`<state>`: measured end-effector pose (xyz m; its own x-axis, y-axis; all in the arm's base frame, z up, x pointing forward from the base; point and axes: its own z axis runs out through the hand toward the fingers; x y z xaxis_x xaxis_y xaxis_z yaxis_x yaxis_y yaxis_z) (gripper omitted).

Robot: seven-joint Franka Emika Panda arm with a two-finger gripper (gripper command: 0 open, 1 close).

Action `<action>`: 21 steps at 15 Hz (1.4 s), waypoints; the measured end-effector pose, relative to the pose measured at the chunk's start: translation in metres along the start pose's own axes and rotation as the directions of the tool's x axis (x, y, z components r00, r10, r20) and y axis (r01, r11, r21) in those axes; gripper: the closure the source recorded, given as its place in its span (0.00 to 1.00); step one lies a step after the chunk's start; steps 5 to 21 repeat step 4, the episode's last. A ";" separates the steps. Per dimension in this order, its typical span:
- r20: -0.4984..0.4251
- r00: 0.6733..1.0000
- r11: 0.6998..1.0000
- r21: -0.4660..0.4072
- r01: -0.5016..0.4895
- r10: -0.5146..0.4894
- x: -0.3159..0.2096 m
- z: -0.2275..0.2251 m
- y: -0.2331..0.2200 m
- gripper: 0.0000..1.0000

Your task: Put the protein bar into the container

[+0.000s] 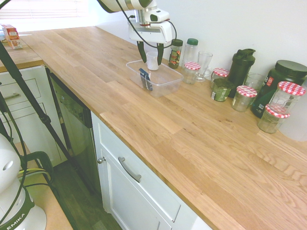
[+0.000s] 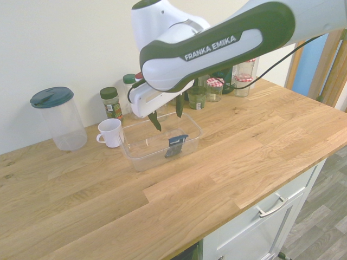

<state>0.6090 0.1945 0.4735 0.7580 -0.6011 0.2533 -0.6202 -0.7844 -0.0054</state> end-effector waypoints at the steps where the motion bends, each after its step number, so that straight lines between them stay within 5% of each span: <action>1: 0.006 1.000 1.000 0.018 -0.010 0.010 0.000 -0.016 0.017 0.00; 4: 0.017 0.999 0.997 0.054 -0.051 0.050 0.004 -0.038 0.077 0.00; 21: 0.017 0.999 0.997 0.054 -0.051 0.050 0.004 -0.038 0.077 0.00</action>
